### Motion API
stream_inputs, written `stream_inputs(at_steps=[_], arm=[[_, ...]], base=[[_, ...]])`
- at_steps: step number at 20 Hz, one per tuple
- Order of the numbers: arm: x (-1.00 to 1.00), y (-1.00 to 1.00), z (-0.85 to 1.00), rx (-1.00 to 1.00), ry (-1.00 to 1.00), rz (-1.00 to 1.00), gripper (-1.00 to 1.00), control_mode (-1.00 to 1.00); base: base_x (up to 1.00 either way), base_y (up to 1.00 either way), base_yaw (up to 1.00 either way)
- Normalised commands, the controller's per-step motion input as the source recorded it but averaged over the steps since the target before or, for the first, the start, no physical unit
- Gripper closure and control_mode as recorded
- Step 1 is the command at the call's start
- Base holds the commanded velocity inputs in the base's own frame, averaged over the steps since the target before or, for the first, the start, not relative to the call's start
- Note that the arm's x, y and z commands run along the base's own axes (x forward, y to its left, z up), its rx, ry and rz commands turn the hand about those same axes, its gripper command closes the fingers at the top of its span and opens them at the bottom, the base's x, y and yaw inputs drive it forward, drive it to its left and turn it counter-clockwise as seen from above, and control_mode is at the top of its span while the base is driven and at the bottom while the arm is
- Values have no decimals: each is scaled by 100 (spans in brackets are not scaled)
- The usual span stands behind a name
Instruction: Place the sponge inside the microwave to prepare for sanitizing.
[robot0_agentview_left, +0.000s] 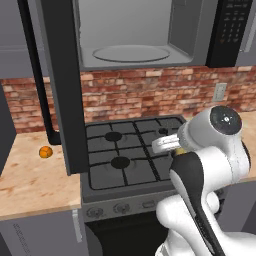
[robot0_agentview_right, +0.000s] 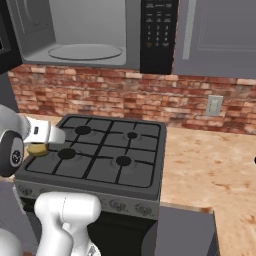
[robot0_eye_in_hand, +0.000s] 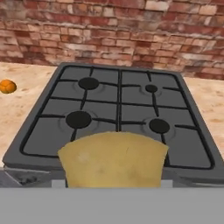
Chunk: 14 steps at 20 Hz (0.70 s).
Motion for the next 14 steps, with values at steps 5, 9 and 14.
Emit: stream_inputs(at_steps=[5, 9, 14], arm=[[-27, -16, 56, 3, -14, -1, 100, -100], [-8, 0, 46, 4, -6, 0, 100, -100], [0, 0, 59, 5, -3, 0, 100, -100]], base=[[0, 0, 0], [0, 0, 0], [0, 0, 0]])
